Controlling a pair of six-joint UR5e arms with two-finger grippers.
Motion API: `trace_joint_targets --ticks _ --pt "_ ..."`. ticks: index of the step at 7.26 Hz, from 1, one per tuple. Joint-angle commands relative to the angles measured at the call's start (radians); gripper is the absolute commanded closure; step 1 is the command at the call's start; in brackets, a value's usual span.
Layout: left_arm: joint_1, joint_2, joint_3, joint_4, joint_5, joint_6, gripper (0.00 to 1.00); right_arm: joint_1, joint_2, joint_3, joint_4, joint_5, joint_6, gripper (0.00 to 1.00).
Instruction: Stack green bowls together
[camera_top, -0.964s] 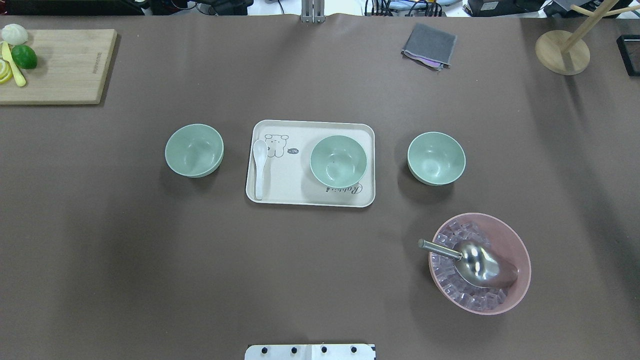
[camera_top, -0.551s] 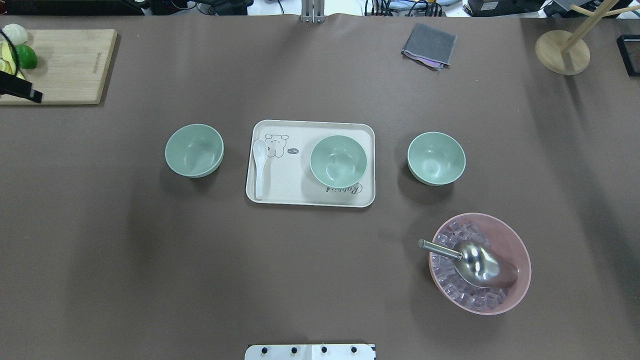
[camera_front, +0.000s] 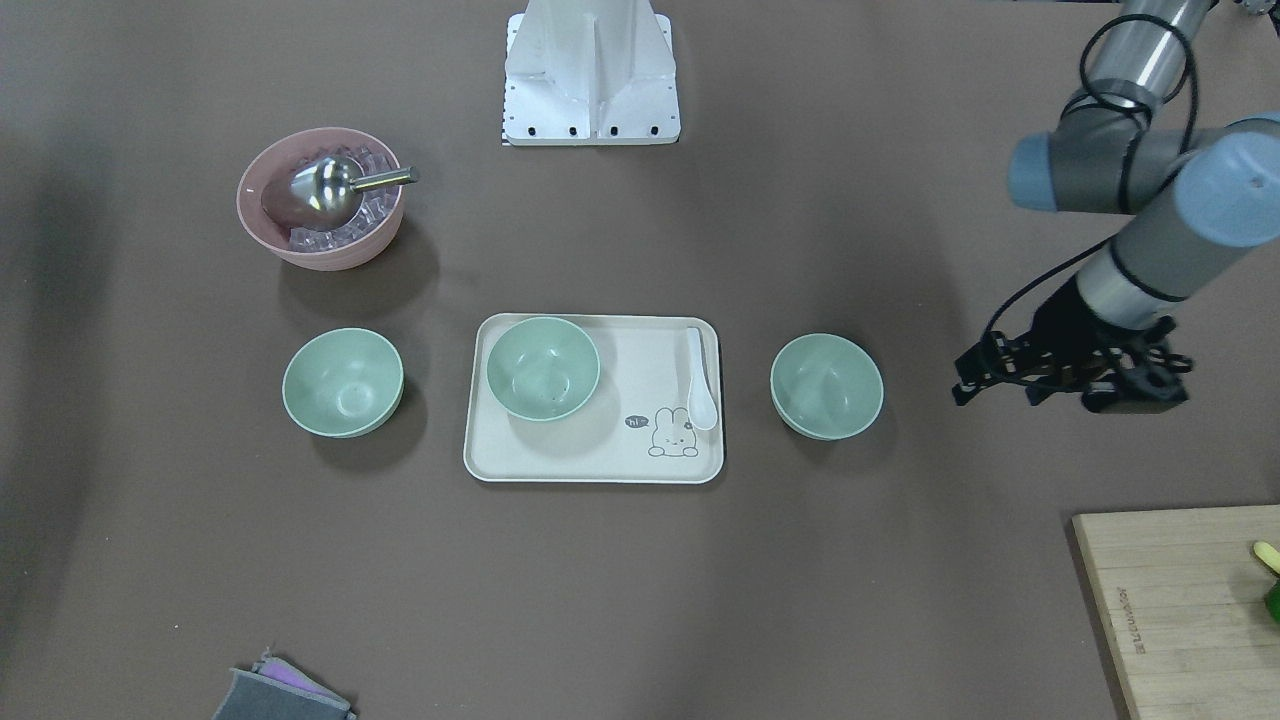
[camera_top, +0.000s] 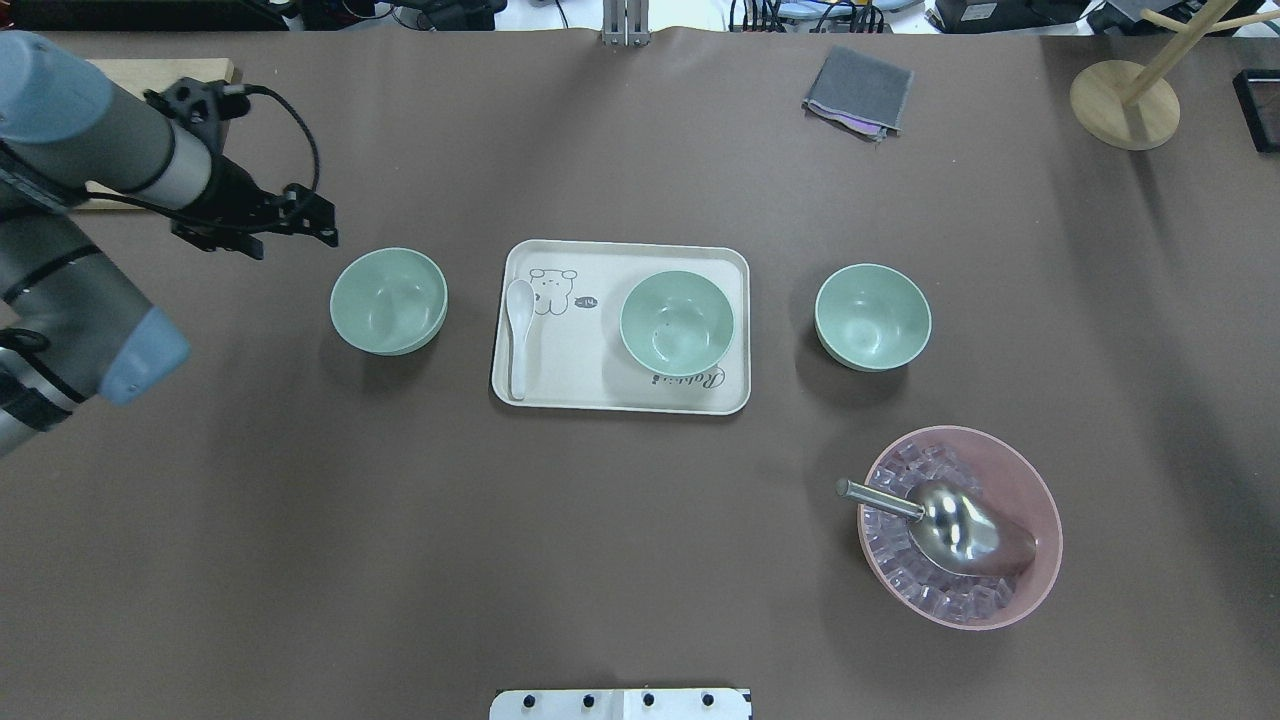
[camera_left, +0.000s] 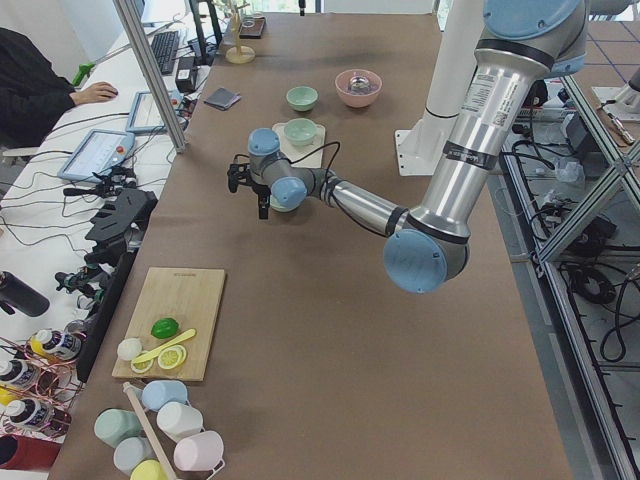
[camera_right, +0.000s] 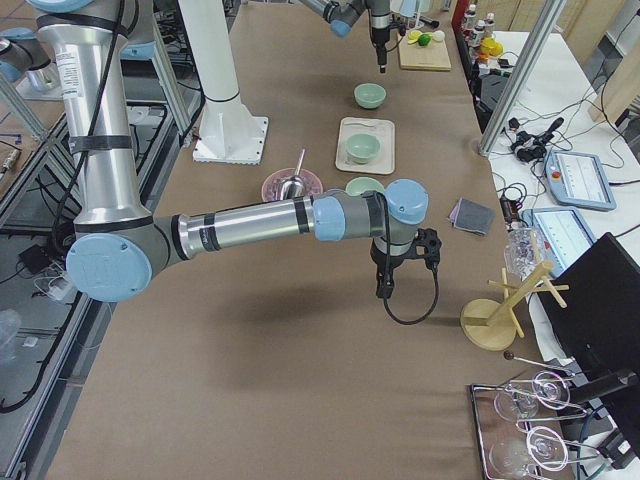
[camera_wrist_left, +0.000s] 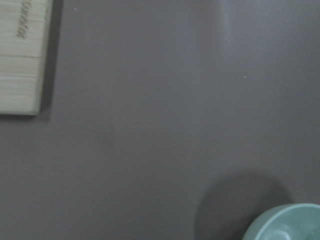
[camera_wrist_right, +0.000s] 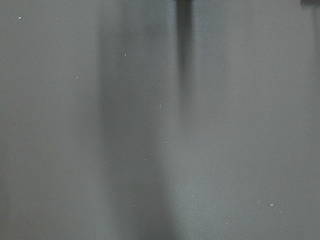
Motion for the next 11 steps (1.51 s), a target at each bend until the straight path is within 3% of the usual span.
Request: trace_joint_targets --ticks 1,7,8,9,10,11 --pt "0.059 -0.039 0.020 -0.010 0.022 -0.059 0.02 -0.018 0.014 0.004 0.001 0.000 0.051 0.00" --pt "0.061 -0.010 0.053 -0.013 -0.001 -0.042 0.03 -0.021 0.016 0.008 0.000 0.002 0.053 0.00" --pt "0.064 -0.011 0.053 -0.012 -0.002 -0.048 0.30 -0.022 0.019 0.008 0.000 0.002 0.053 0.00" --pt "0.064 -0.013 0.047 -0.012 -0.019 -0.051 0.81 -0.022 0.023 0.008 0.000 0.002 0.053 0.00" --pt "0.064 -0.011 0.050 -0.012 -0.035 -0.054 1.00 -0.029 0.025 0.007 0.000 0.002 0.053 0.00" --pt "0.064 -0.011 0.053 -0.012 -0.035 -0.052 1.00 -0.030 0.024 0.007 0.000 0.002 0.053 0.00"
